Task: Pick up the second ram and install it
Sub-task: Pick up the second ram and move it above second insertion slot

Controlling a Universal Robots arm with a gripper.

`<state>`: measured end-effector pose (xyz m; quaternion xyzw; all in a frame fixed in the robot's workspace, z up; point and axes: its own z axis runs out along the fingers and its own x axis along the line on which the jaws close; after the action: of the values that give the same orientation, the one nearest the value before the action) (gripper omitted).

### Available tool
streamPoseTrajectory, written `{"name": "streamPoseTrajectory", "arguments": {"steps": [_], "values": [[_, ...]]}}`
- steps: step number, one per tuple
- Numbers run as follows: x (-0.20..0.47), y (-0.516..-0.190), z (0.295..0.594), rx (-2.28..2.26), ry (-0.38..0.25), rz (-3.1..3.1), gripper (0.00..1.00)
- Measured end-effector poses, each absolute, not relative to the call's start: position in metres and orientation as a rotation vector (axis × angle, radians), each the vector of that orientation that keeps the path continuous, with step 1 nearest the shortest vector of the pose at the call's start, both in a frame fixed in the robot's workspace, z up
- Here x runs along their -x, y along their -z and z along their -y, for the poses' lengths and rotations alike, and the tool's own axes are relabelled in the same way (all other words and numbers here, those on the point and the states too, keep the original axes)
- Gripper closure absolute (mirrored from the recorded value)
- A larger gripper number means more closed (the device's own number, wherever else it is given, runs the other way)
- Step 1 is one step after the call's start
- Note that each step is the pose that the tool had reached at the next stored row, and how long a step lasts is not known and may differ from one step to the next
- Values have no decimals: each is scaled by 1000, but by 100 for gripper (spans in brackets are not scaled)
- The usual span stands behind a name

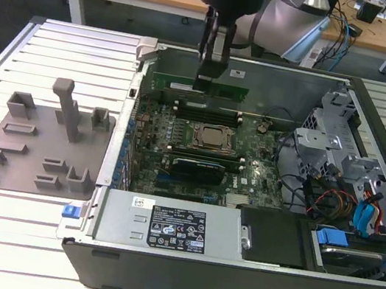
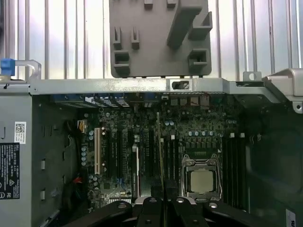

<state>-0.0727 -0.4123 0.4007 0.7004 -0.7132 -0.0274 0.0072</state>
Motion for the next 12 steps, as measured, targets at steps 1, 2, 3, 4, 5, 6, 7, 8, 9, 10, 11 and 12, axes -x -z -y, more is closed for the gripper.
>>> {"name": "streamPoseTrajectory", "arguments": {"steps": [1,2,3,4,5,6,7,8,9,10,11,12], "values": [[71,-397,412,-2189,87,2230,87],[69,-395,412,-2189,87,2229,87],[67,-392,412,-2188,89,2229,87],[66,-390,412,-2188,90,2229,87],[65,-388,412,-2188,90,2228,87],[62,-385,412,-2187,91,2228,87],[59,-383,412,-2187,93,2227,87],[57,-382,411,-2186,94,2227,87],[54,-380,411,-2185,95,2226,87],[50,-377,410,-2185,96,2225,87],[48,-376,410,-2184,97,2225,87],[43,-372,409,-2183,99,2224,87]]}}
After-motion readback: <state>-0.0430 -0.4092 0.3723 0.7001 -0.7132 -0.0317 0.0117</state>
